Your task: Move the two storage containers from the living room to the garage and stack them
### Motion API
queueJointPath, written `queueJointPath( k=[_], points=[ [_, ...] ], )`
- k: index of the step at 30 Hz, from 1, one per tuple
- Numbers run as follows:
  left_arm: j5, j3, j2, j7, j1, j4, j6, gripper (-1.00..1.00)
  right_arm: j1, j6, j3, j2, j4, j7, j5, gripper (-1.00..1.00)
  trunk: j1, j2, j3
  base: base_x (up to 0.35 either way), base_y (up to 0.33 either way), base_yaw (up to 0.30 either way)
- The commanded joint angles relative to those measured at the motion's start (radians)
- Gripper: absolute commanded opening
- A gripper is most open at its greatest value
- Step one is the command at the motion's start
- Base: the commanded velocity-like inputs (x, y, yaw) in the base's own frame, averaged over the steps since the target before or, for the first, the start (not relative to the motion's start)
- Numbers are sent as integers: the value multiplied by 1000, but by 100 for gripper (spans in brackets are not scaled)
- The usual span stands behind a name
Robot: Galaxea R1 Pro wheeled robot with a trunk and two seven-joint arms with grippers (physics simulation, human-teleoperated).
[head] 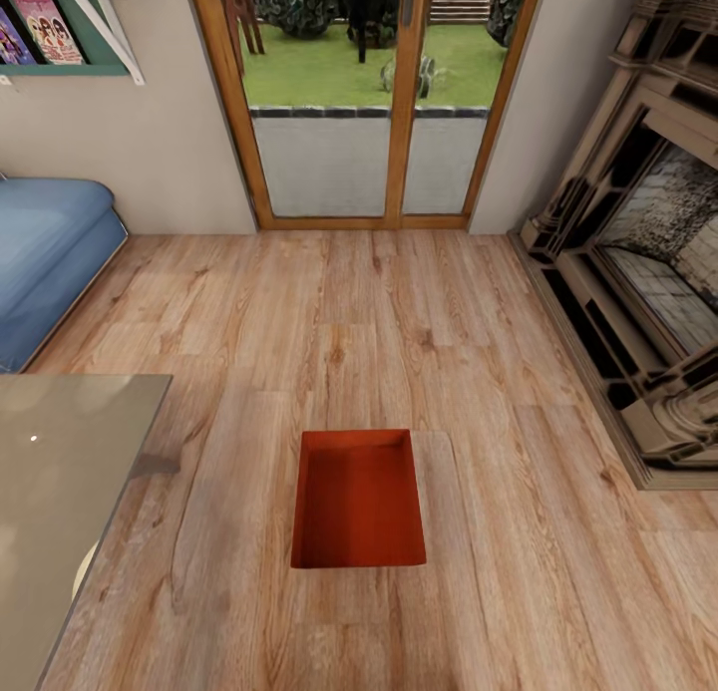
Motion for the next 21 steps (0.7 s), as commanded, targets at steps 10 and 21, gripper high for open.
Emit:
queueJointPath(
  k=[10,21],
  points=[
    [2,-8,23,10,-99,-23,148,100,-229,230,-4,51,-31,-2,-8,100,0,0,-1,0,0,0],
    [-1,-10,-34,126,-352,-23,248,100,-453,63,-4,62,0,-64,-79,100,0,0,-1,0,0,0]
  ],
)
